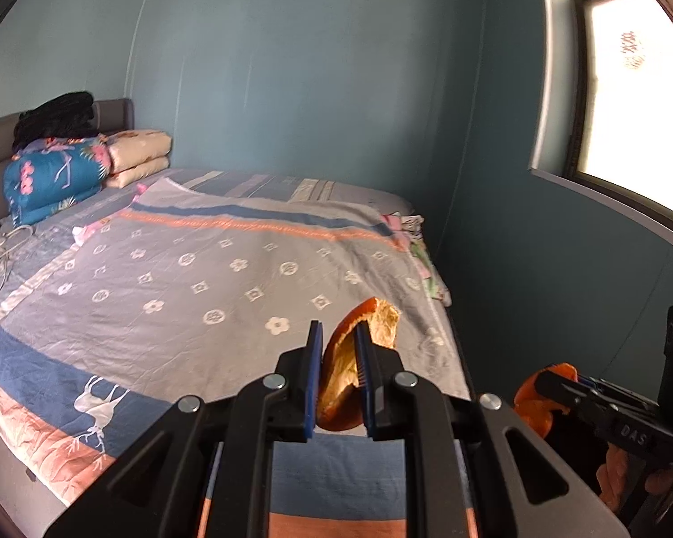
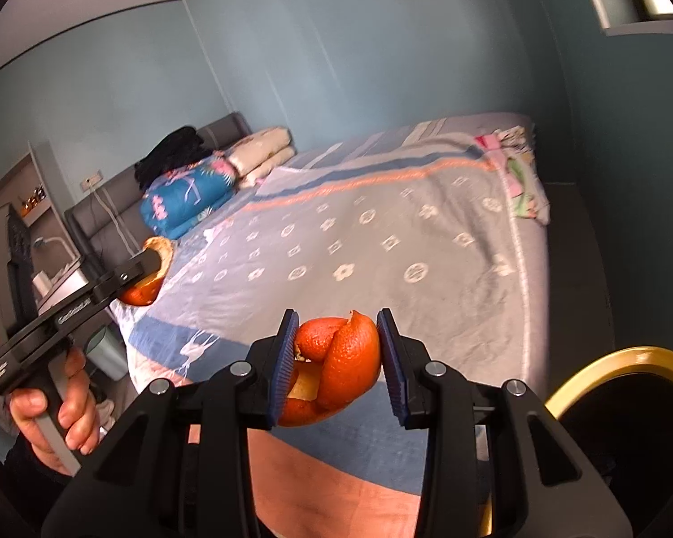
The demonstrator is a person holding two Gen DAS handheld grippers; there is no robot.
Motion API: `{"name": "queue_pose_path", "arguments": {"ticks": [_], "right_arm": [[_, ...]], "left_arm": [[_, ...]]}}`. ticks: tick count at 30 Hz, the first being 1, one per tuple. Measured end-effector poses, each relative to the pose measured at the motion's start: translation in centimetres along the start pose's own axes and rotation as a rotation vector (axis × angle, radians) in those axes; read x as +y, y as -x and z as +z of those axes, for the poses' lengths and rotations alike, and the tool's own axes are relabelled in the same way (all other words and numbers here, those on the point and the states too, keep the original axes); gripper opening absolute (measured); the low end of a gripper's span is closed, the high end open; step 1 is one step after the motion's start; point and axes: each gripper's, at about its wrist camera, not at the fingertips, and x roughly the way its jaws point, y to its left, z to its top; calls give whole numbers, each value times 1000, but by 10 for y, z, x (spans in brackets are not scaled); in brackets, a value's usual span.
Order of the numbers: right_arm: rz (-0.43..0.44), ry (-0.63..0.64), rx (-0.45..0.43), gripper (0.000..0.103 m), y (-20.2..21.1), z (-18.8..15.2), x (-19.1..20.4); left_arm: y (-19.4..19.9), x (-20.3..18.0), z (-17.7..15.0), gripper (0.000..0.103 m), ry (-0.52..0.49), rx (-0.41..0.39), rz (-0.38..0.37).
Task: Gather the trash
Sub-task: 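Carry both orange peels over the yellow-rimmed bin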
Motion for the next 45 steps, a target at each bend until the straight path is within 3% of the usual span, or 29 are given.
{"name": "queue_pose_path", "arguments": {"ticks": [15,30,45], "right_arm": [[-96,-68,-133,35,71,6,-60],[-237,-108,-231,35,126,-2,-107],[-353,-202,-204,35,131,-14,-164]], "left_arm": [[15,-77,4,14,-99,-34,-105],[11,-142,-2,14,-170,-12,-212],[-43,-205,-34,14,-238,130,-318]]}}
